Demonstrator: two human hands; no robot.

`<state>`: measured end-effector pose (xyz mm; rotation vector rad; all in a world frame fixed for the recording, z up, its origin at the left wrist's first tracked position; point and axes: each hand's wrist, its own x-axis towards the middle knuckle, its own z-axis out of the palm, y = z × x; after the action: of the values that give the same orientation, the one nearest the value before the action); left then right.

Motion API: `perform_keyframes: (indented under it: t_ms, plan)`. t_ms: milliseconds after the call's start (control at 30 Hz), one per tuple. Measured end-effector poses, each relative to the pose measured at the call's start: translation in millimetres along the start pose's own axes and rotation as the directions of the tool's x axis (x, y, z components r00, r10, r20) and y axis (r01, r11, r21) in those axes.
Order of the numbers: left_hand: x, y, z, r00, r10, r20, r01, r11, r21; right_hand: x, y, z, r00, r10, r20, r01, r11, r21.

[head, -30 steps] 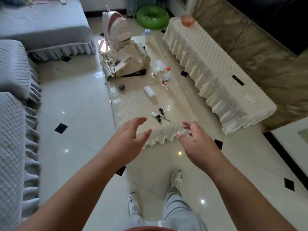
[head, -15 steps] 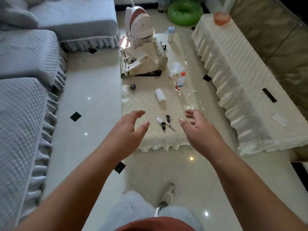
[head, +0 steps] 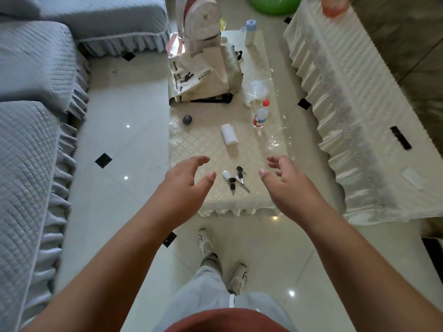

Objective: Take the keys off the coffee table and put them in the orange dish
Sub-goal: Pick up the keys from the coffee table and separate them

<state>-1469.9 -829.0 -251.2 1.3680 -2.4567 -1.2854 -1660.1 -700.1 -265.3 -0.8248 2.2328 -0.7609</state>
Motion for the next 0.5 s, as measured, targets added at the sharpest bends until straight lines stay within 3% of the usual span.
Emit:
perform_keyframes:
  t_ms: [500]
  plan:
    - [120, 26, -1, 0.998, 0.059, 0.038, -0.060, 0.998, 0.011, 97, 2, -14, 0.995, 0.089, -0.042, -0.089, 0.996, 0.009]
